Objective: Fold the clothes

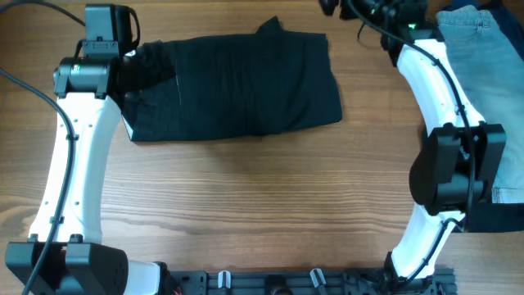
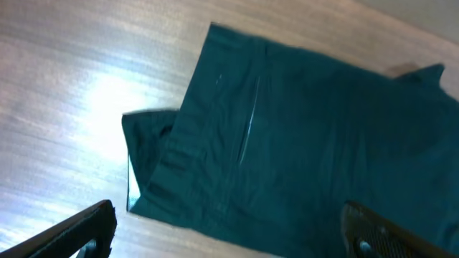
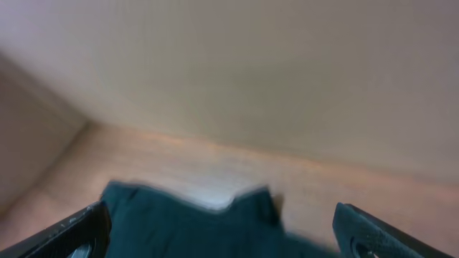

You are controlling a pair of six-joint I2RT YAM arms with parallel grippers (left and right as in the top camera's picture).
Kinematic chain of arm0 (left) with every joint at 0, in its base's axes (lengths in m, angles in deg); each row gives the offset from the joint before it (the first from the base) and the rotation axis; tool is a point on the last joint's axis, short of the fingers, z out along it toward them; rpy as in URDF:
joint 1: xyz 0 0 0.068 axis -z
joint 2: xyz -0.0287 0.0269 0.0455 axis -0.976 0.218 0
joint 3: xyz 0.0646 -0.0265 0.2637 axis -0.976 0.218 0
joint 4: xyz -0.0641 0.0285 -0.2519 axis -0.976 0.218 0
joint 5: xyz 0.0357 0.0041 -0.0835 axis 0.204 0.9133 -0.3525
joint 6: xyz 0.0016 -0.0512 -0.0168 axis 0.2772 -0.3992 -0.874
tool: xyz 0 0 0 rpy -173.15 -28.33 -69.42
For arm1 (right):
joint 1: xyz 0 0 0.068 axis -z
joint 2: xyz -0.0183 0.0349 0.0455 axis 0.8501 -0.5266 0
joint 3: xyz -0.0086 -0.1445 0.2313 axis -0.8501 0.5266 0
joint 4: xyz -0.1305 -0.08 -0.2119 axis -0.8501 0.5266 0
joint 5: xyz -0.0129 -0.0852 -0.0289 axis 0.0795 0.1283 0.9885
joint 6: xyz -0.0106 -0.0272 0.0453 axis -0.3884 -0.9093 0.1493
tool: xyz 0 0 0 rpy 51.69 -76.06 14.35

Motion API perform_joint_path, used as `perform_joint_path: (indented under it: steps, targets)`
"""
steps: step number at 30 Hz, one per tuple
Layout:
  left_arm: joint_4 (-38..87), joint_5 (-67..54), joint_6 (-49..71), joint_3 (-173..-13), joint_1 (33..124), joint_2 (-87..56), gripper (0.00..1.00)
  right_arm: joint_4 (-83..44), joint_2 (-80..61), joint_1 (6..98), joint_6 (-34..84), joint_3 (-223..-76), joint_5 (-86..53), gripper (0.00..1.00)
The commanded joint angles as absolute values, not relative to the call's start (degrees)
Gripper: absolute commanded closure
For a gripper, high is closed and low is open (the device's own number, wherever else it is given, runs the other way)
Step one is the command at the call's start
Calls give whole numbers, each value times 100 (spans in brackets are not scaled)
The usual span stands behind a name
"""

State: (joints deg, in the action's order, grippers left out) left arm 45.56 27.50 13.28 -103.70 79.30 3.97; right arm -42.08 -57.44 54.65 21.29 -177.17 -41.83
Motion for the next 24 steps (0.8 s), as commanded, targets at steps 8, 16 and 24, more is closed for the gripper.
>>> perform_joint_path:
  steps: [8,16,24]
  targets:
    - [4988,2636,1236,-10339,7948,1064,0,-1347,-5807,5454,1167,-17717,-3145,0]
    - [4173,2632,1280,-10339,7311,1945,0,-980,-5807,5240,966,-17717,-3147,0]
    - [3651,1790,1888,-10339,6682,2542,3,-1548,-6181,4774,1274,-17695,-3147,51]
